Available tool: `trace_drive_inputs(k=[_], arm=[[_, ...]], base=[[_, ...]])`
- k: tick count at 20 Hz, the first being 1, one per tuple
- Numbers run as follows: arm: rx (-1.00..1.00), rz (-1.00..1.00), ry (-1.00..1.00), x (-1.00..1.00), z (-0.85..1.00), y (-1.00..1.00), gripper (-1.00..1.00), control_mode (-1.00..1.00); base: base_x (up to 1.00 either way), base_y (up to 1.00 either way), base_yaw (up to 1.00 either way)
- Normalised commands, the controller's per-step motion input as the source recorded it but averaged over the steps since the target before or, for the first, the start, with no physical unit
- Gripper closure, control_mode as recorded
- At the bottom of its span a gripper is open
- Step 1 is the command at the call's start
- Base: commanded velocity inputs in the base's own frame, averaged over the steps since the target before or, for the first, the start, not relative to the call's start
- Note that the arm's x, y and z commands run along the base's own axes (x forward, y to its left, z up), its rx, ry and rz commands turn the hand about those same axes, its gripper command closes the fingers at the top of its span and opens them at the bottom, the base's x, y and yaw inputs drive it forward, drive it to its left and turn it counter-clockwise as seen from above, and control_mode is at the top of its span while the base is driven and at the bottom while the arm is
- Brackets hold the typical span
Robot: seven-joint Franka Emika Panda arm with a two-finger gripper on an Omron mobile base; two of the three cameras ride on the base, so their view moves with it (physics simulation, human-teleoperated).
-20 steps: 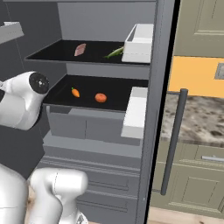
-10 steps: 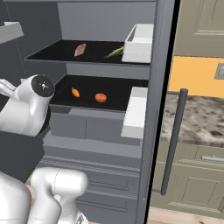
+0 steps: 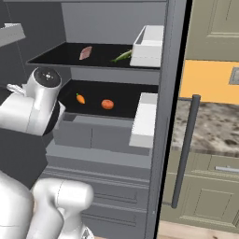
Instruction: Gather the carrot and squash from the fridge and place them on a tray on the dining counter. Then gather the steak and fish from the fridge and place them on the other tray.
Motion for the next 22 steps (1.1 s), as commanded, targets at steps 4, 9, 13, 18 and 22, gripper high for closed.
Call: trace_drive_inputs(k=[4, 9, 13, 18, 22], arm=[[-0.23, 0.00, 0.09, 0.41, -0.04, -0.22, -1.00, -1.00], [-0.12, 0.00, 0.01, 0.09, -0.21, -0.43, -1.00, -1.00], [-0.13, 0.00, -0.03, 0.31, -0.22, -0.43, -1.00, -1.00], [-0.18, 0.00, 0.00, 0.50, -0.08, -0.18, -1.00, -1.00], [-0.18, -0.03, -0.03, 0.45, -0.01, -0.06, -1.00, -1.00]], base=[[0.00, 0.00, 0.00], [0.00, 0.00, 0.00], [0.00, 0.00, 0.00], [0.00, 0.00, 0.00], [0.00, 0.00, 0.00]])
